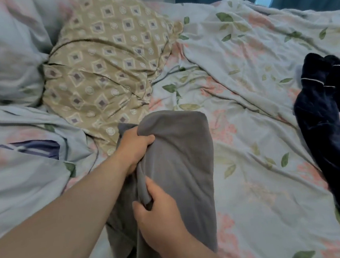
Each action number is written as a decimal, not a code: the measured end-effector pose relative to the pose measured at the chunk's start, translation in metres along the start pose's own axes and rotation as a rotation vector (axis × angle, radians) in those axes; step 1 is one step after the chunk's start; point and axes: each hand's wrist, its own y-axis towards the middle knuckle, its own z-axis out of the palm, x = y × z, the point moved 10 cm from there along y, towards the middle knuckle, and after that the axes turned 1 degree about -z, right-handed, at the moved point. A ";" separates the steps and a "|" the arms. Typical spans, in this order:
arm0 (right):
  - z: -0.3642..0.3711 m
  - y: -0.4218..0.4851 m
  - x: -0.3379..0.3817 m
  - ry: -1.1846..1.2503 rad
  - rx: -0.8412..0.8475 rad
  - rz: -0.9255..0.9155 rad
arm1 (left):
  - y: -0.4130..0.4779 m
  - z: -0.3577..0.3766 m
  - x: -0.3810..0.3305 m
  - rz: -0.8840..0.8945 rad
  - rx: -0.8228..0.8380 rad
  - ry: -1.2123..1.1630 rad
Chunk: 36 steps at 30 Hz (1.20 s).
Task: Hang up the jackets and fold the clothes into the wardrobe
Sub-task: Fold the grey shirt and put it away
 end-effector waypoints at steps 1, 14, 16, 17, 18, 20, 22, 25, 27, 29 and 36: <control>0.016 0.004 0.004 -0.030 0.030 -0.007 | 0.002 -0.018 0.003 0.000 -0.030 -0.010; -0.015 -0.022 -0.047 -0.416 -0.160 0.018 | -0.072 -0.127 0.127 -0.213 -0.295 0.298; -0.061 -0.042 -0.070 -0.419 -0.377 0.118 | -0.106 -0.120 0.156 -0.322 -0.243 0.301; -0.073 -0.051 -0.083 -0.406 -0.420 0.203 | -0.119 -0.117 0.171 -0.384 -0.208 0.248; -0.079 -0.058 -0.095 -0.381 -0.426 0.289 | -0.130 -0.112 0.184 -0.442 -0.175 0.150; -0.081 -0.068 -0.113 -0.318 -0.438 0.423 | -0.144 -0.103 0.201 -0.533 -0.124 -0.001; -0.085 -0.071 -0.121 -0.366 -0.467 0.528 | -0.149 -0.099 0.206 -0.551 -0.100 -0.030; -0.086 -0.070 -0.128 -0.410 -0.427 0.637 | -0.155 -0.093 0.208 -0.571 -0.105 -0.132; -0.084 -0.071 -0.132 -0.238 -0.389 0.589 | -0.164 -0.089 0.209 -0.598 -0.105 -0.207; -0.090 -0.078 -0.135 -0.128 -0.366 0.529 | -0.176 -0.089 0.212 -0.601 -0.119 -0.231; -0.109 -0.167 -0.176 -0.067 -0.202 0.666 | -0.294 -0.050 0.247 -0.716 -0.171 -0.248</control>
